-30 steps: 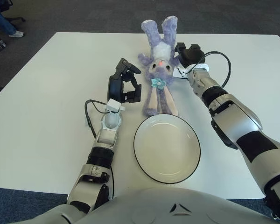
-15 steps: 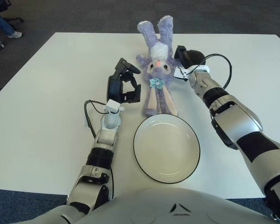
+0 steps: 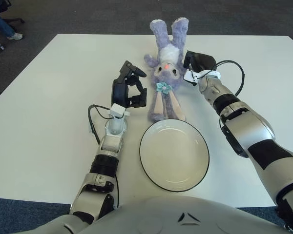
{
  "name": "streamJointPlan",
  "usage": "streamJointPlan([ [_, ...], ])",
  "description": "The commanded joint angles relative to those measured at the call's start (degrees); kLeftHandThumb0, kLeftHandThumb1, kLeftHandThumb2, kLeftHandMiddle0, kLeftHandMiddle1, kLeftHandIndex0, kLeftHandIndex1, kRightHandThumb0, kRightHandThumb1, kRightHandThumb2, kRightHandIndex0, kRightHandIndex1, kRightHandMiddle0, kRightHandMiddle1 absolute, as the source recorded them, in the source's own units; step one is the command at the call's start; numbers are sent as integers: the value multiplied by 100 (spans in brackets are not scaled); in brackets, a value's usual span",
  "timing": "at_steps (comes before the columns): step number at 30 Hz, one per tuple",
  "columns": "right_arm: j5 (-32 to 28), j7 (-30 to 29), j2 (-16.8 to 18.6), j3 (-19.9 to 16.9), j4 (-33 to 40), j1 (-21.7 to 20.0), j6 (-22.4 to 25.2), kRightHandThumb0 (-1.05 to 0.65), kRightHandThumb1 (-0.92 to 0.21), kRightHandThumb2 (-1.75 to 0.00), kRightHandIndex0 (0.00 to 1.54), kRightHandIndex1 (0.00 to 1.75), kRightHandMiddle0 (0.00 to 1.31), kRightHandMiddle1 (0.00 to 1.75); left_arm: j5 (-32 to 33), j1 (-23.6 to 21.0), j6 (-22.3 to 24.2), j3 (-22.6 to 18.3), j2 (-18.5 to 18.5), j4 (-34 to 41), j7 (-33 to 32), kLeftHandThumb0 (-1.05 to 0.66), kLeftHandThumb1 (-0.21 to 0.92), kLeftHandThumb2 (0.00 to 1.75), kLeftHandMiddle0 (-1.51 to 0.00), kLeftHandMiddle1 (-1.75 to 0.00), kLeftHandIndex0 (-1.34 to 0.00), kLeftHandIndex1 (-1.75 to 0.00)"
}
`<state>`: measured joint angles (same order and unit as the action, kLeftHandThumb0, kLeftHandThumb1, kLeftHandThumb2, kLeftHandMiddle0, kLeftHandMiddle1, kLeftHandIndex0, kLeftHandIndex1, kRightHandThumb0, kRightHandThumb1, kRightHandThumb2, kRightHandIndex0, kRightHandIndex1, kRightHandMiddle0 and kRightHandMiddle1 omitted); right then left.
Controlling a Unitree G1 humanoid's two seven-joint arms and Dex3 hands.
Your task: Put the doll into the plate.
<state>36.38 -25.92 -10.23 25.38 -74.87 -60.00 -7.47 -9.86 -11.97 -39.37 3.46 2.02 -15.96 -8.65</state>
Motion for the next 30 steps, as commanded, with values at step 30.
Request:
streamJointPlan([
  [30, -51, -357, -136, -176, -14, 255, 217, 0, -17, -145, 57, 163, 71, 172, -27, 787, 61, 39, -15, -350, -9, -43, 48, 111, -104, -175, -49, -175],
])
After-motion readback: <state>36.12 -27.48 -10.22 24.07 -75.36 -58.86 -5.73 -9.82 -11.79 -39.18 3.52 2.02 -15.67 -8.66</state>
